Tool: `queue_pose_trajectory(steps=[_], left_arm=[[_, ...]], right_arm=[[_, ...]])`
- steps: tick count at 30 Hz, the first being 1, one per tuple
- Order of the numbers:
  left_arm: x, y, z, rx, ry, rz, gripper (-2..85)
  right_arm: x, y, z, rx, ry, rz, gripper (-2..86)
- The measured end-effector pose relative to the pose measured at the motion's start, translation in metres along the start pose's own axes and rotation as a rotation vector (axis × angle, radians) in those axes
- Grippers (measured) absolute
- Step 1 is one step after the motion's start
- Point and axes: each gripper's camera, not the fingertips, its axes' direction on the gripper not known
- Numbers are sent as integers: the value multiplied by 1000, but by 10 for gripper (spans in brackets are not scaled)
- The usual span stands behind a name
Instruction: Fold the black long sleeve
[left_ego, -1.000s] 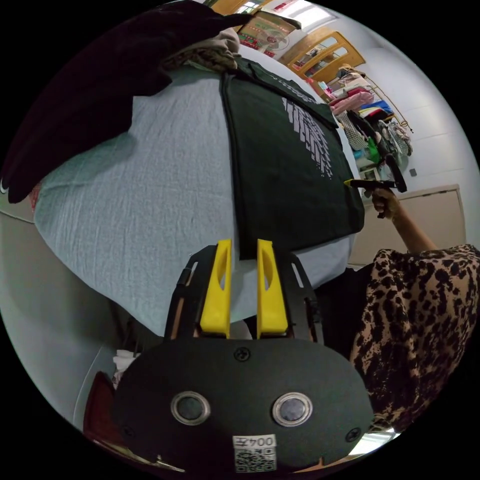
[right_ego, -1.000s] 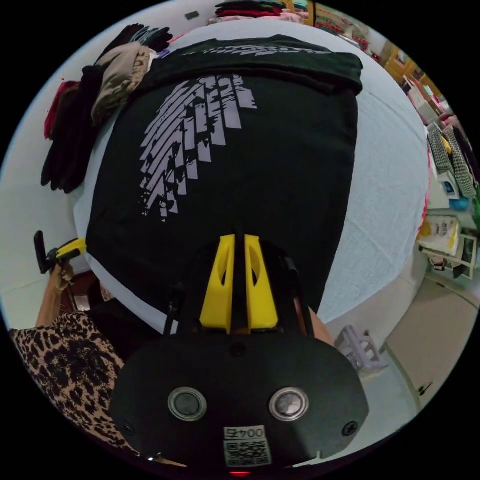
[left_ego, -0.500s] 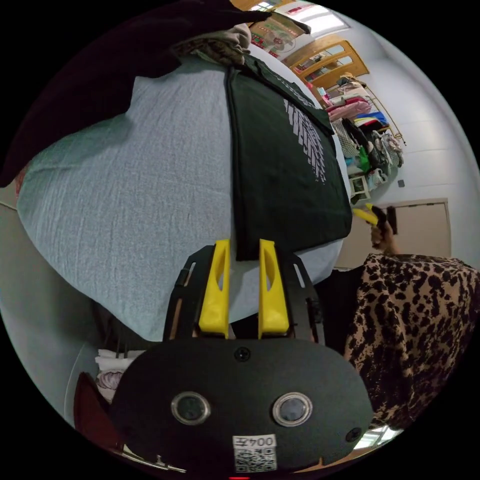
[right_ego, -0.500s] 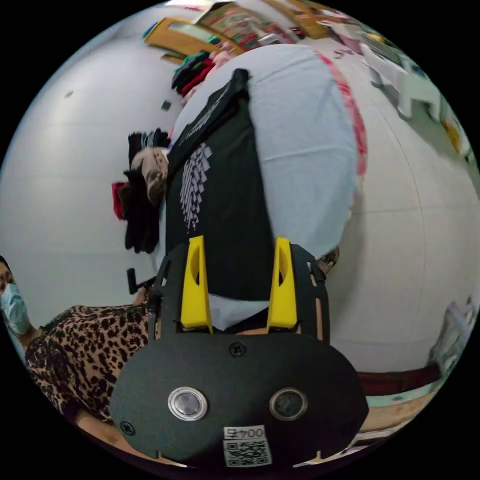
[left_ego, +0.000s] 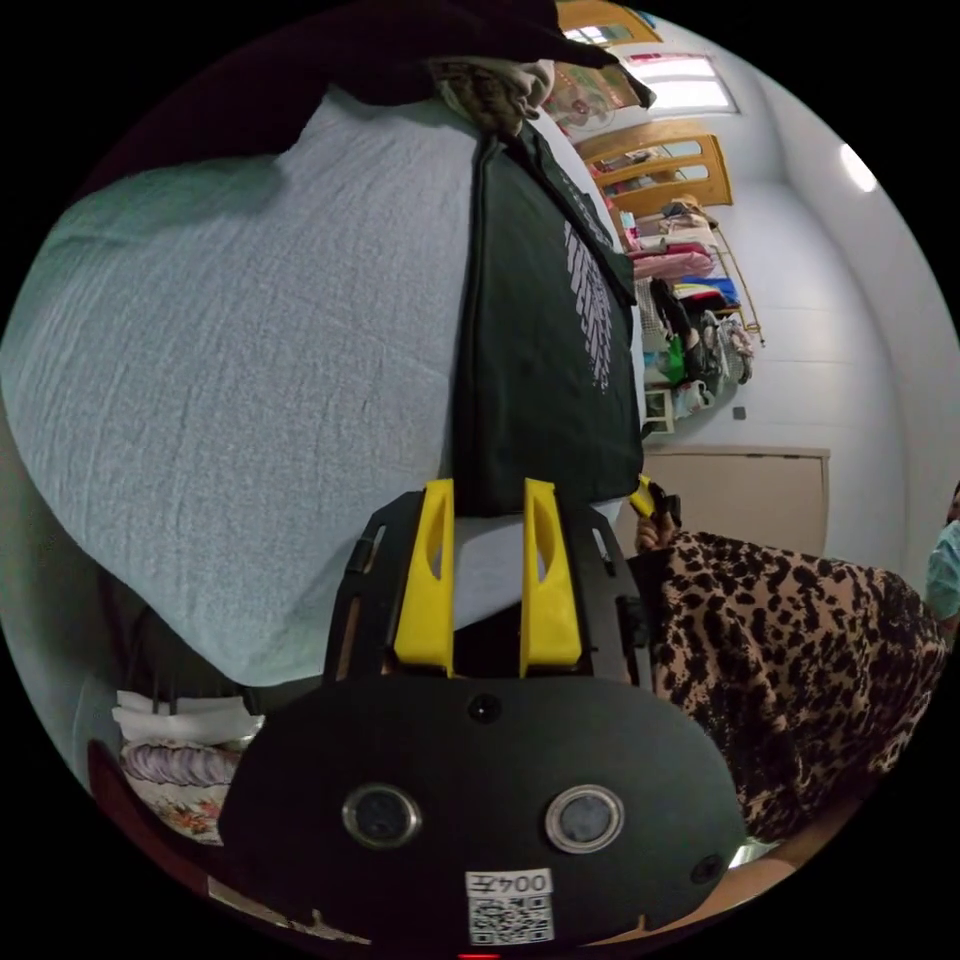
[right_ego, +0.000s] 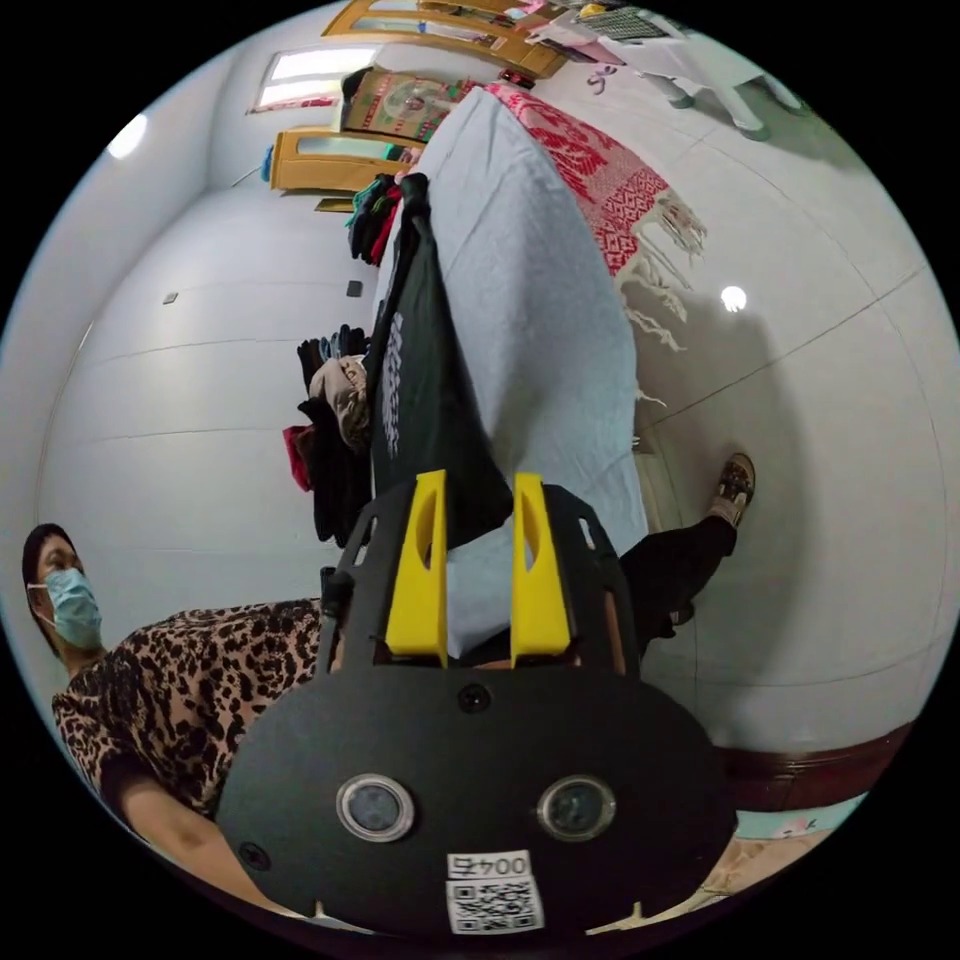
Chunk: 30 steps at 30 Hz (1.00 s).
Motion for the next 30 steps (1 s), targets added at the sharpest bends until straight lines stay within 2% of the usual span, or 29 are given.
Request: queue_pose_trajectory(steps=[2, 6, 9, 12, 16, 20, 25, 30], left_arm=[[-7, 2, -6, 39, 61, -21, 93], [-13, 0, -10, 44, 64, -23, 88], [-18, -2, -13, 70, 117, -39, 64], [-17, -3, -23, 99, 139, -42, 41], [21, -10, -66, 216, 261, 74, 30], [77, -20, -123, 290, 268, 220, 25], [112, -14, -160, 231, 235, 294, 22], [111, 12, -157, 68, 287, 173, 22]], right_arm=[[4, 7, -11, 16, -24, -34, 74], [7, 11, -21, 4, -6, -70, 67], [18, 9, -17, -53, -13, -57, 55], [6, 9, -28, -32, -9, -96, 47], [-59, 6, -67, 37, -39, -254, 43], [-133, 4, -107, 53, 10, -408, 42], [-166, 35, -154, 75, 37, -434, 41], [-157, 93, -186, 51, 49, -267, 41]])
